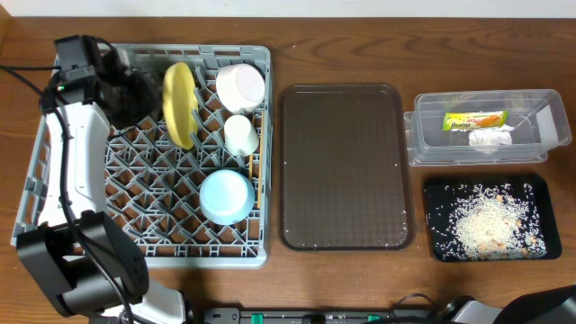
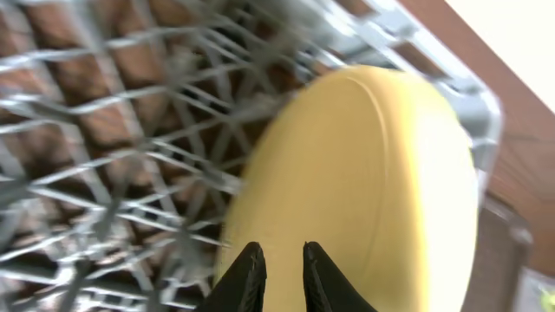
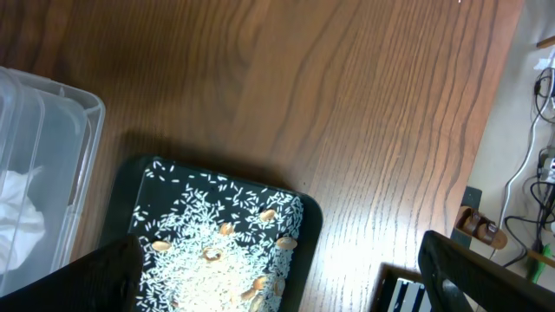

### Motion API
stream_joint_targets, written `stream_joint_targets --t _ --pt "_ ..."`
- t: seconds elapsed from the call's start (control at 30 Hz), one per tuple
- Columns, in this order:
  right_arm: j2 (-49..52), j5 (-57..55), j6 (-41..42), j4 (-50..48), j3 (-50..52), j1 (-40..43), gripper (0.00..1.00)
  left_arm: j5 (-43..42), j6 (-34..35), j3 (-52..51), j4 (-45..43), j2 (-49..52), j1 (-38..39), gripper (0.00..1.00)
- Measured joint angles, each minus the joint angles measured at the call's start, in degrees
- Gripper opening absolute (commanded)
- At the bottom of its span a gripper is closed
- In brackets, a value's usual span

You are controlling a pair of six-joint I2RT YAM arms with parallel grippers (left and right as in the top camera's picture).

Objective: Sort waste into correct bins and load items into the dishwasher rack
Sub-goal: 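Lower the yellow plate upright into the rack and release it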

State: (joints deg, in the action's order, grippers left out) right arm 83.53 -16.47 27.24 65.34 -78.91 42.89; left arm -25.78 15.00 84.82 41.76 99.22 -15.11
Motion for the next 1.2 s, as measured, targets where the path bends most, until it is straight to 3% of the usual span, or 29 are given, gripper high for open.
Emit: stream_joint_targets --t 0.47,0.63,0.77,1.0,1.2 --pt "0.0 0.0 0.0 0.0 0.0 0.0 0.99 -4.2 -0.2 0.0 0.1 0.0 8.2 0.21" --pt "0.0 0.0 0.0 0.0 0.0 0.0 0.99 -4.2 -0.6 0.0 -1.0 0.0 9.5 0.4" --pt "0.0 0.0 0.0 0.0 0.0 0.0 0.99 -3.6 -0.4 0.0 -2.5 -0.4 9.1 0.44" --pt "0.0 0.0 0.0 0.0 0.0 0.0 0.99 -0.5 -0.6 0.0 -3.3 -9.6 8.4 0.8" --pt "0.0 0.0 0.0 0.0 0.0 0.0 0.99 1.2 -0.2 0.4 -3.4 -22.4 8.4 0.84"
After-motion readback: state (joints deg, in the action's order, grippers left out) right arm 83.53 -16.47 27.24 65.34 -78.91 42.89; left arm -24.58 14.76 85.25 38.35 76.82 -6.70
